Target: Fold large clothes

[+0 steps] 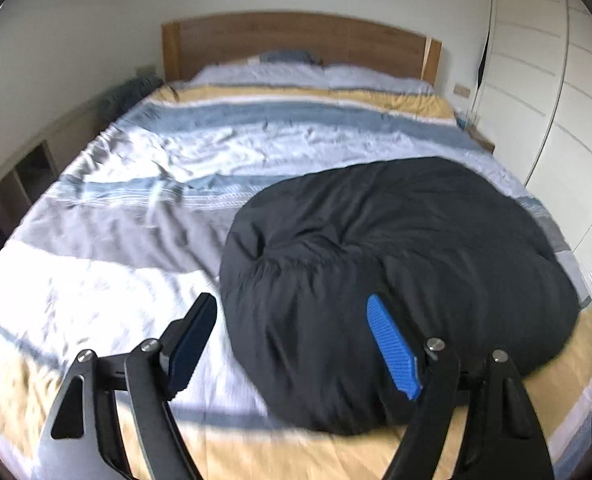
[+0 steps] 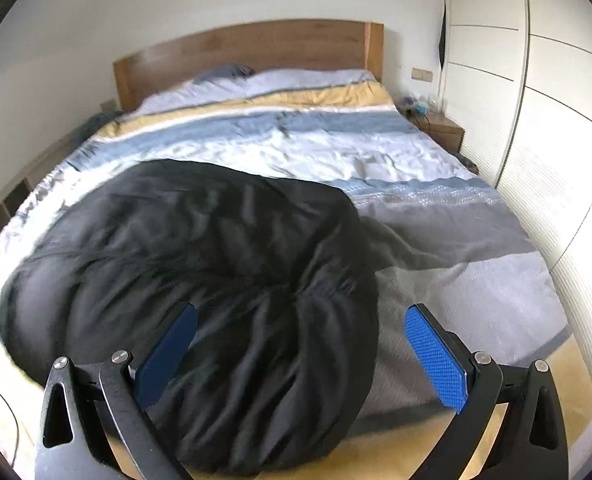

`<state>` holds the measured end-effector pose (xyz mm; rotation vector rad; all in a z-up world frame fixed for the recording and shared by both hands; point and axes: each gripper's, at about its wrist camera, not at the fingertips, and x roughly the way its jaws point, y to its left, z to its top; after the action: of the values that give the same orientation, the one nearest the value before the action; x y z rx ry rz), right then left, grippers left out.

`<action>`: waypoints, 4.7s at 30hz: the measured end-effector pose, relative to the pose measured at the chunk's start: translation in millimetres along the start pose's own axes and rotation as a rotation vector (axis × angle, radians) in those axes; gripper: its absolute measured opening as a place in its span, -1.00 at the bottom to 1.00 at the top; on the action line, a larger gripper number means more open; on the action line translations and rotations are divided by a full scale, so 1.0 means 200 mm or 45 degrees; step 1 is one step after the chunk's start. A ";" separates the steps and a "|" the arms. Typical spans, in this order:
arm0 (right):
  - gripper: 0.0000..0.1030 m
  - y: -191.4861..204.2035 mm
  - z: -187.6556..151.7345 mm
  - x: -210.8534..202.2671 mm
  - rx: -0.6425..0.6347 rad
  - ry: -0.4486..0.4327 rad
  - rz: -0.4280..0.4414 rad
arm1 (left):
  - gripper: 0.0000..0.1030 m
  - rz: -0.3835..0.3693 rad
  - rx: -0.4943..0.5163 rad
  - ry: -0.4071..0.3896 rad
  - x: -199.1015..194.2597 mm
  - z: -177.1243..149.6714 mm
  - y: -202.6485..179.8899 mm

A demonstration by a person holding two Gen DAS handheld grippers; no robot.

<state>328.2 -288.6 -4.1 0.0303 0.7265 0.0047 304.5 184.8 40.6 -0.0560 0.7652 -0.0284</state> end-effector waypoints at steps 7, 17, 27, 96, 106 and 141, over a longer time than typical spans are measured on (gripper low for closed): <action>0.98 0.21 -0.31 -0.51 -0.091 0.024 0.054 | 0.49 0.059 -0.046 -0.034 -0.48 -0.46 -0.13; 0.99 0.34 -0.84 -0.90 -0.107 0.051 0.017 | 0.49 0.098 -0.043 -0.043 -0.93 -0.97 -0.32; 0.99 0.34 -1.05 -1.06 -0.044 0.034 0.027 | 0.49 0.094 0.015 -0.139 -1.18 -1.09 -0.48; 0.99 0.24 -1.23 -1.12 -0.107 0.101 -0.168 | 0.50 0.045 0.020 0.014 -1.01 -1.30 -0.42; 0.99 0.25 -1.28 -1.06 -0.100 0.138 -0.165 | 0.50 0.030 0.033 0.052 -0.95 -1.35 -0.43; 0.99 0.18 -1.32 -0.93 -0.029 0.192 -0.150 | 0.50 0.016 0.062 0.130 -0.82 -1.38 -0.46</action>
<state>14.7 -247.9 -76.8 -0.0347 0.8781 -0.0985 -6.2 89.0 -39.0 -0.0030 0.8662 -0.0380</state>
